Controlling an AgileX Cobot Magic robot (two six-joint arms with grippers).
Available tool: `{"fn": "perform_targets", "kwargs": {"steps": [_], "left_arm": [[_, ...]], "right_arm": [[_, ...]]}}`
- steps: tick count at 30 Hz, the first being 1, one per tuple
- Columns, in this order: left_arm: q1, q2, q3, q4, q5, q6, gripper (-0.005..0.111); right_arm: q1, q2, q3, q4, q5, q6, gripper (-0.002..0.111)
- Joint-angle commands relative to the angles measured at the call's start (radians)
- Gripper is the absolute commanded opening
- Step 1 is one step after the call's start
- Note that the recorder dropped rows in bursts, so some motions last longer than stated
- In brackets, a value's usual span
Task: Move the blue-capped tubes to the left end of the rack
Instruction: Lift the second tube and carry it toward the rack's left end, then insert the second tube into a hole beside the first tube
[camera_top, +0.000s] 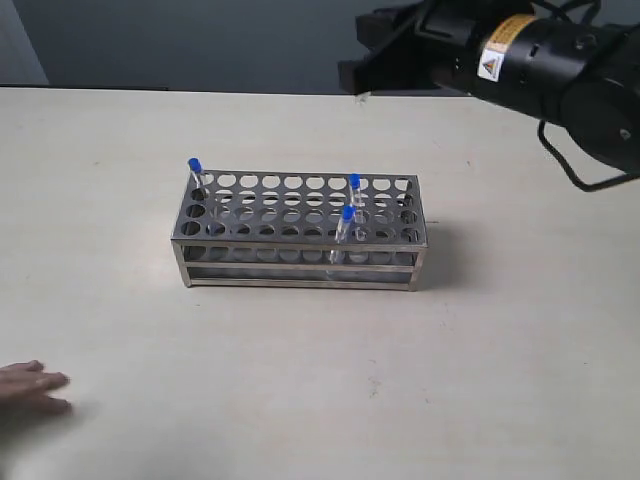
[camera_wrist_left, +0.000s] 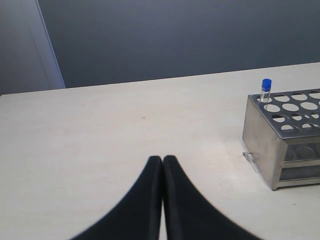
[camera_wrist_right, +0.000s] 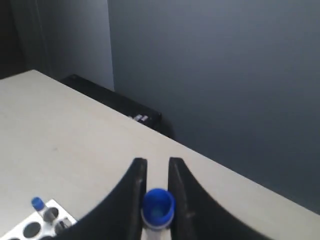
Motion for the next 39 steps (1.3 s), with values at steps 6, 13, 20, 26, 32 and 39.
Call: {"fn": "perform_targets", "kwargs": {"steps": [6, 13, 20, 26, 32, 39], "left_arm": [[-0.004, 0.003, -0.005, 0.002, -0.012, -0.001, 0.001], [-0.004, 0.003, -0.005, 0.002, -0.012, -0.001, 0.001], [-0.004, 0.003, -0.005, 0.002, -0.012, -0.001, 0.001], [-0.004, 0.003, -0.005, 0.002, -0.012, -0.001, 0.001], [-0.004, 0.003, -0.005, 0.002, -0.012, -0.001, 0.001], [-0.004, 0.003, -0.005, 0.002, -0.012, -0.001, 0.001]], "right_arm": [[0.202, 0.244, -0.202, -0.019, 0.046, 0.008, -0.001], [0.276, 0.418, -0.389, -0.019, 0.112, 0.008, -0.001], [0.279, 0.485, -0.473, -0.016, 0.172, 0.01, -0.001], [0.279, 0.499, -0.473, -0.011, 0.181, 0.01, -0.001], [0.282, 0.54, -0.473, 0.001, 0.181, 0.031, -0.001], [0.317, 0.56, -0.473, 0.007, 0.171, 0.031, -0.001]]}}
